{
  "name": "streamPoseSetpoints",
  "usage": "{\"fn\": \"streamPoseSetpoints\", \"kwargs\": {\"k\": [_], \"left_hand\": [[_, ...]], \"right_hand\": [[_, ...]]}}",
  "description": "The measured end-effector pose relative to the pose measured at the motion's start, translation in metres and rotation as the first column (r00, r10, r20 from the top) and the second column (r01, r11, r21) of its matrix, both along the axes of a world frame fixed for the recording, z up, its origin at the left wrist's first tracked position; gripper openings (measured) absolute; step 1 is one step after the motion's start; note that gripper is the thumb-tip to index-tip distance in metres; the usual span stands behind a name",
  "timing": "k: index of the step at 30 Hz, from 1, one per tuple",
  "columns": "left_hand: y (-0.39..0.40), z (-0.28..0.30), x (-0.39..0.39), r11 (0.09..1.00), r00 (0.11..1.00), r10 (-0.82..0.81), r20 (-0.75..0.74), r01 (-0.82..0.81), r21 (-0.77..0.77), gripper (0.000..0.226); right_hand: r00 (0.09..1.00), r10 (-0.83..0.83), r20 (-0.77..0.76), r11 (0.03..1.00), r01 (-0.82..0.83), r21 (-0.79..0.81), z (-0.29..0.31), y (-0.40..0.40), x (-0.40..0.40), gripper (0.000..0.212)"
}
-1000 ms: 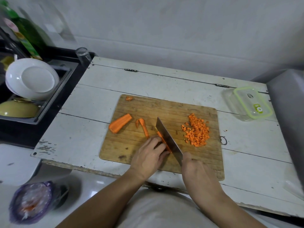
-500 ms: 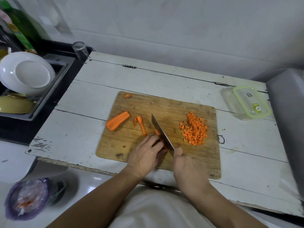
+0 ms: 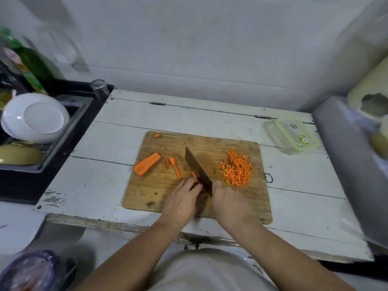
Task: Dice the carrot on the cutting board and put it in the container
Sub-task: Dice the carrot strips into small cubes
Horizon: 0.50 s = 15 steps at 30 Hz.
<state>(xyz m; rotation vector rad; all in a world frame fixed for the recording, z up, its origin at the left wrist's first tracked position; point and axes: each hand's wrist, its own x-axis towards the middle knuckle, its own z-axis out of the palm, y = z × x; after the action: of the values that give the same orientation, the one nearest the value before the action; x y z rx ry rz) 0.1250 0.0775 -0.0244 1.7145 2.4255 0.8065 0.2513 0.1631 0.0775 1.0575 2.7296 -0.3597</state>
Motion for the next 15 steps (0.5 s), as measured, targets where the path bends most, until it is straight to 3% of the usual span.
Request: {"fn": "streamPoseSetpoints", "kwargs": {"k": [3,5,9,15], "left_hand": [[0.0,0.006,0.001,1.0,0.999,0.009,0.036,-0.009,0.012,0.013],[-0.006,0.006,0.0,0.999,0.997,0.011,0.075,-0.014,0.036,0.018],[-0.03,0.003,0.004,0.996,0.983,0.06,0.173,-0.07,0.052,0.034],[-0.039,0.005,0.011,0.989,0.965,0.109,0.239,-0.13,0.074,0.028]], "right_hand": [[0.987,-0.126,-0.1,0.99,0.118,-0.075,-0.01,0.01,0.01,0.009],[0.962,-0.221,-0.16,0.967,0.196,-0.161,-0.013,0.02,0.018,0.019],[0.944,-0.224,-0.243,0.97,0.191,-0.153,-0.012,0.03,0.03,0.014],[0.916,-0.289,-0.279,0.947,0.231,-0.224,-0.011,0.04,0.042,0.016]]}}
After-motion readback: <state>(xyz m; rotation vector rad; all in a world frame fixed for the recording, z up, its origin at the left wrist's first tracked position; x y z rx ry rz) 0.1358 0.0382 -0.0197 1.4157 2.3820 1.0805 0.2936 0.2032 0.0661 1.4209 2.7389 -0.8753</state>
